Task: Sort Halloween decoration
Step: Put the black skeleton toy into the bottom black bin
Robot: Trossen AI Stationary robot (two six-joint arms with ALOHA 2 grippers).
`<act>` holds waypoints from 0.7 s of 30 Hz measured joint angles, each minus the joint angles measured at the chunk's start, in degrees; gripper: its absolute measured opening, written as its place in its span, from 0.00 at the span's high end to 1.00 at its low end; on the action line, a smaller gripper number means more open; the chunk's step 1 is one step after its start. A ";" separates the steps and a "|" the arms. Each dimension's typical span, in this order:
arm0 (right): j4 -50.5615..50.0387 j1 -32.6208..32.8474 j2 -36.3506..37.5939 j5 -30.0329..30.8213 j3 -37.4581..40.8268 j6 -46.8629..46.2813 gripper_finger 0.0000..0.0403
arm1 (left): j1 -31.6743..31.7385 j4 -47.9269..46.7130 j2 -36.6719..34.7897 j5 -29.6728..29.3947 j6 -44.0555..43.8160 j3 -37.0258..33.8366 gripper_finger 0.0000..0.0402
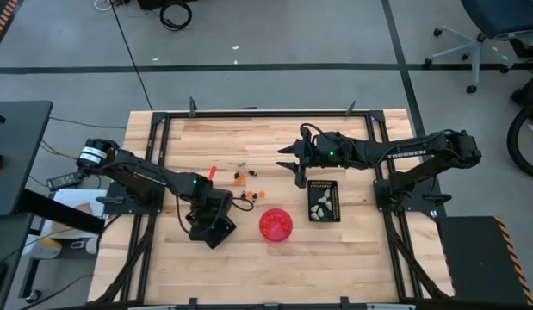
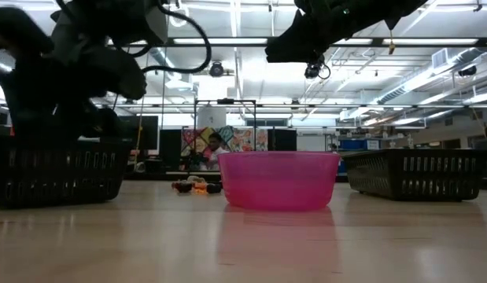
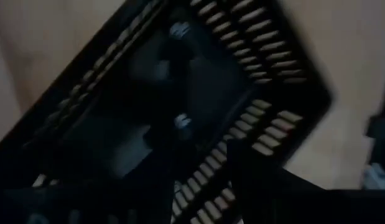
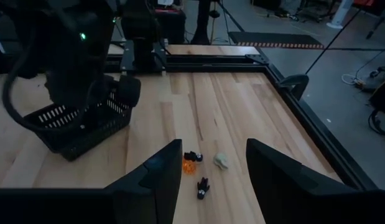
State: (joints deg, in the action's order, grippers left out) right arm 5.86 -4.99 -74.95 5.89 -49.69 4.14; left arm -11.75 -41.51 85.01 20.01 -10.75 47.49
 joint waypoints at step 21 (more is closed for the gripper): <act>-0.05 0.04 0.00 -0.02 0.00 -0.96 0.55 | 9.13 15.22 5.27 -13.38 -5.69 3.71 0.65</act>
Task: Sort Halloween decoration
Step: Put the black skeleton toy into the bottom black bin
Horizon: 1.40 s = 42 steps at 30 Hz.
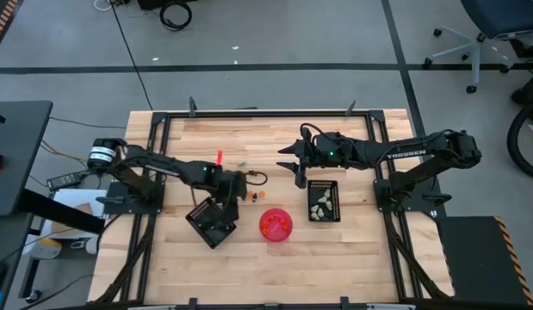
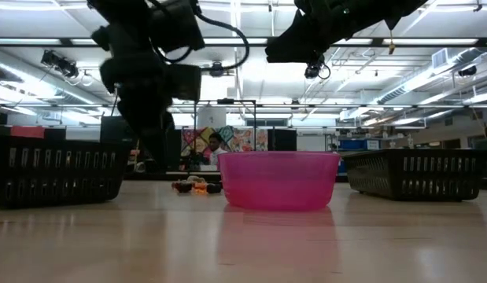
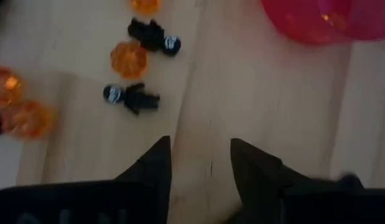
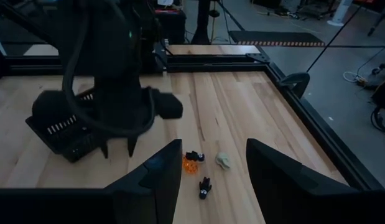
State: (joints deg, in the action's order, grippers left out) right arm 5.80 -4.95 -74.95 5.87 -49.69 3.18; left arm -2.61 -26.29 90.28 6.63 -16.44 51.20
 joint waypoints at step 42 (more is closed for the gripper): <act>0.04 0.00 0.00 -0.02 0.00 0.01 0.55 | 0.16 6.23 7.96 -16.52 -35.35 0.07 0.73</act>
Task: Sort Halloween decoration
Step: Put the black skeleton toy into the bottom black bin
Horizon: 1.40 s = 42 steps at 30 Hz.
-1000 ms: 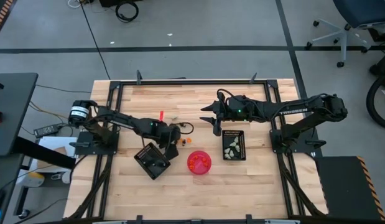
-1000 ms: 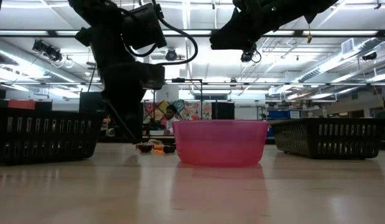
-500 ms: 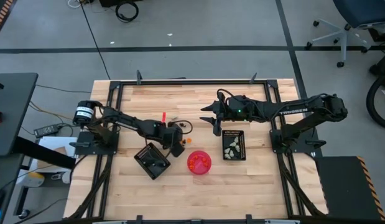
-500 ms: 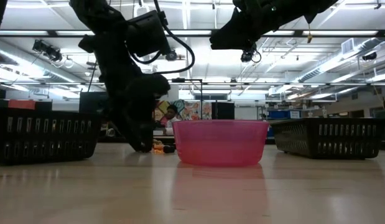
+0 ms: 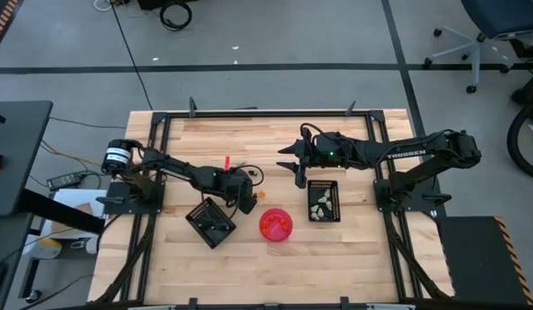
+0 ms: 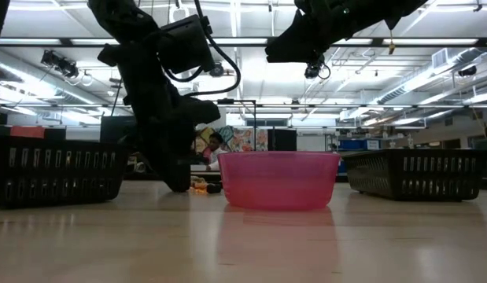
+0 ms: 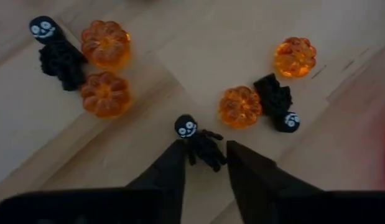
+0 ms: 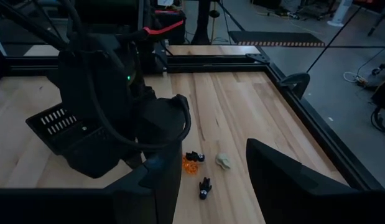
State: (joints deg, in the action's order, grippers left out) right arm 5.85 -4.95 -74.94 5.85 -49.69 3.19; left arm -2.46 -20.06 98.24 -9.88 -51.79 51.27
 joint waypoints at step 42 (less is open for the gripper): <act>-0.44 0.33 0.01 -1.47 0.00 1.50 0.55 | -7.06 -19.11 -16.15 32.08 35.43 -0.22 1.00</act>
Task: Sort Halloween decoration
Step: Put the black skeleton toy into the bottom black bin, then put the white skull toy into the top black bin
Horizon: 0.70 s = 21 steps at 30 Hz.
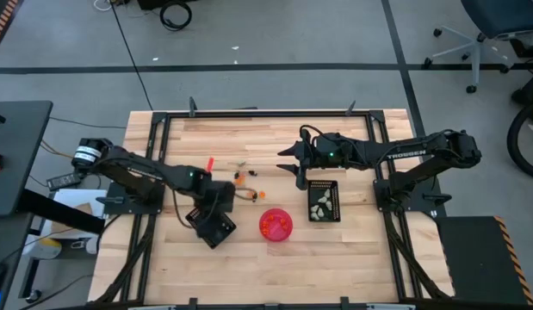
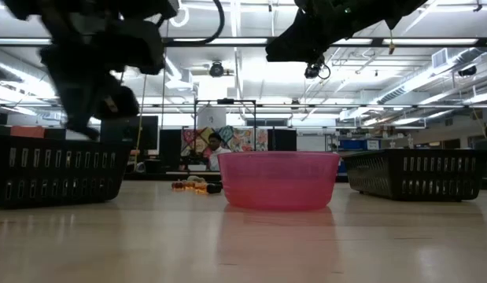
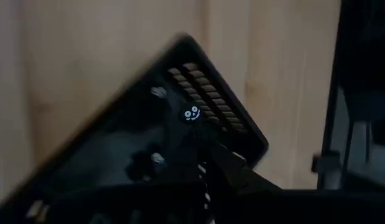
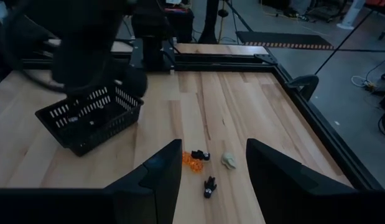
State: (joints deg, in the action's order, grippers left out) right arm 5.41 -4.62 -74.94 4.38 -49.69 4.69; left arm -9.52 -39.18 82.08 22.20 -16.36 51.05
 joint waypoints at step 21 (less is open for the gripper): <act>0.07 -0.09 -0.01 0.00 0.02 1.00 0.55 | -1.52 -2.47 2.36 1.46 -3.84 0.14 0.70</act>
State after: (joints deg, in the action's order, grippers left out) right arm 5.48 -4.71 -74.95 4.38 -49.67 5.69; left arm -11.03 -41.65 84.44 23.67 -20.20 51.19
